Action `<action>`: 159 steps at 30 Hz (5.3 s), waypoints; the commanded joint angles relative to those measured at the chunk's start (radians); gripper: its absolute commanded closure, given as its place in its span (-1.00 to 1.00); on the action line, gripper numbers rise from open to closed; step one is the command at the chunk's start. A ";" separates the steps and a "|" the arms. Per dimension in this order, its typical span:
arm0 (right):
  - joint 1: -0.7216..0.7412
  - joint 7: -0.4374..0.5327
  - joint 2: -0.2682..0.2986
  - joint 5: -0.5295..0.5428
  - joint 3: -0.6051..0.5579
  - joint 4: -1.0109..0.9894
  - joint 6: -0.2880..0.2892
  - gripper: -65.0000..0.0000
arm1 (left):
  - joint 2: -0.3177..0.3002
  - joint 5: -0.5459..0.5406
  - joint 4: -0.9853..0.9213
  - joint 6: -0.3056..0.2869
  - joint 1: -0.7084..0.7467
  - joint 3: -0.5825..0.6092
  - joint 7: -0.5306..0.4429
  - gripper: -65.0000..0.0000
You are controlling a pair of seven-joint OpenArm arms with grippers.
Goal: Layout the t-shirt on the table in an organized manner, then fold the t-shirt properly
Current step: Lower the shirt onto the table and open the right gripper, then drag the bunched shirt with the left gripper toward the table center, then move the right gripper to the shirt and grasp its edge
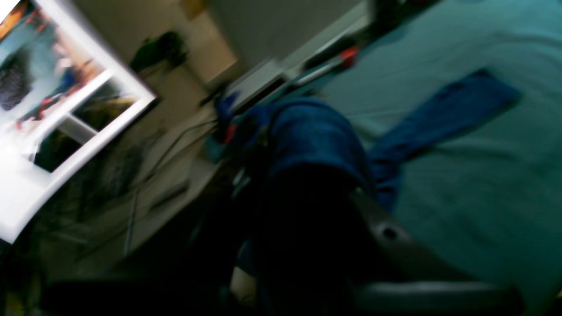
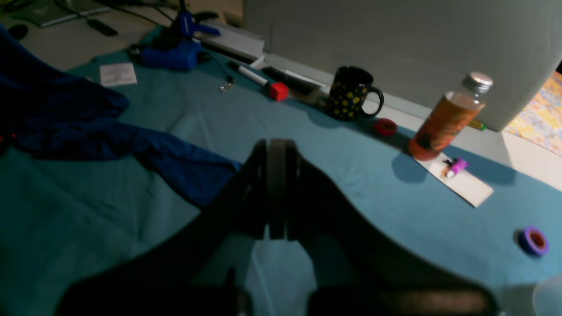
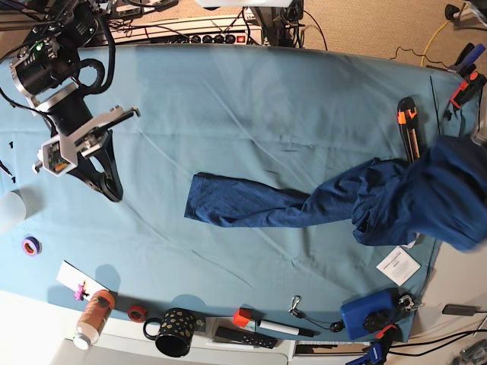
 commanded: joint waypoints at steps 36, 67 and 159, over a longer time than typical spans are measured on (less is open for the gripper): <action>-0.098 0.011 0.000 -0.018 0.055 0.015 0.002 1.00 | 0.284 0.095 0.113 0.004 -0.042 0.422 -0.283 1.00; -0.098 0.010 -0.039 -0.018 0.054 0.015 0.002 1.00 | 0.437 0.749 -0.956 0.182 -0.908 1.072 -0.535 1.00; 0.470 0.202 -0.322 -0.177 -0.794 -1.198 -0.342 1.00 | 0.483 0.941 -1.389 0.370 -0.923 1.212 -0.711 -0.33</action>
